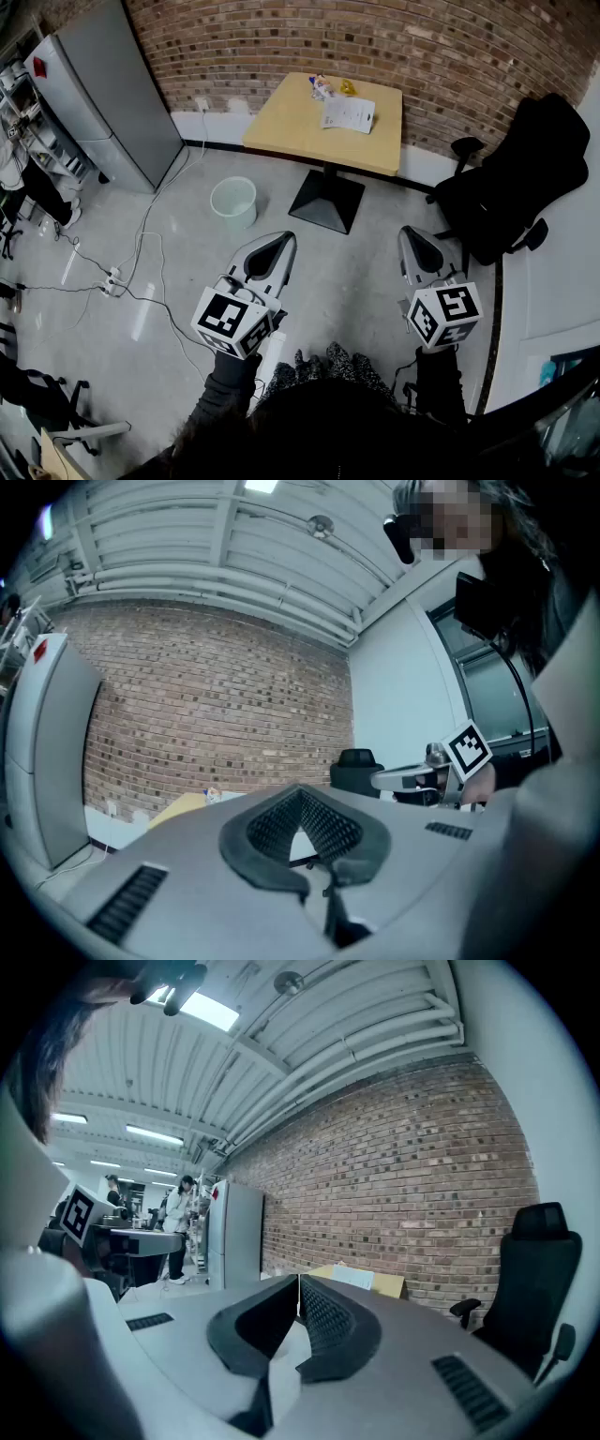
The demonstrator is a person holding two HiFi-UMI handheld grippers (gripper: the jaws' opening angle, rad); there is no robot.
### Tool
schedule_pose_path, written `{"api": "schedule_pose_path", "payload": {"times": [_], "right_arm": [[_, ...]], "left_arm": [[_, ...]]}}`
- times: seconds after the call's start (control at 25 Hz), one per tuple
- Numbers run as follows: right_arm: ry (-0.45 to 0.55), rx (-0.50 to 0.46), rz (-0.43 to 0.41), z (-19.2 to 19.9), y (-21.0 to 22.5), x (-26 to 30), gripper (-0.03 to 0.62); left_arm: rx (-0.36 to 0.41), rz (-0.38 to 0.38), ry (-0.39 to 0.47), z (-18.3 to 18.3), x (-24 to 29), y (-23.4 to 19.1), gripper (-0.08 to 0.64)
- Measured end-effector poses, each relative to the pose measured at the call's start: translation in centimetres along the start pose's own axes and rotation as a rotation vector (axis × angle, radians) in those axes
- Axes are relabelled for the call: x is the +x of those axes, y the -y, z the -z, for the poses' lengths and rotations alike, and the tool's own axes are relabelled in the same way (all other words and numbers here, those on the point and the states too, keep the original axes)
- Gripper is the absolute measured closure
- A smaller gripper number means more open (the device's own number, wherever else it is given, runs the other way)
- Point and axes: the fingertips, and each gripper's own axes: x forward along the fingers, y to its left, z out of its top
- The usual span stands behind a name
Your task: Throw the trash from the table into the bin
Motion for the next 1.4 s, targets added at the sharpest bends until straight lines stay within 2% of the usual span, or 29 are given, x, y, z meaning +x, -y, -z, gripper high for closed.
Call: {"api": "schedule_pose_path", "payload": {"times": [0.44, 0.84, 1.04, 1.2, 1.4], "right_arm": [[0.006, -0.021, -0.035, -0.4, 1.8, 6.7, 0.58], [0.029, -0.01, -0.092, -1.3, 7.0, 14.3, 0.58], [0.009, -0.058, -0.096, -1.0, 9.8, 17.1, 0.58], [0.006, -0.045, -0.12, -0.9, 11.3, 19.3, 0.58], [-0.009, -0.072, -0.122, -0.7, 13.1, 21.6, 0.58]], "left_arm": [[-0.004, -0.016, -0.004, 0.5, 6.4, -3.9, 0.557], [0.014, -0.059, -0.007, 0.0, 14.1, -7.9, 0.557], [0.008, -0.075, -0.014, 0.4, 17.3, -9.0, 0.555], [0.0, -0.096, -0.015, 0.5, 19.7, -10.6, 0.555], [-0.01, -0.107, -0.019, 0.6, 22.2, -11.8, 0.557]]}}
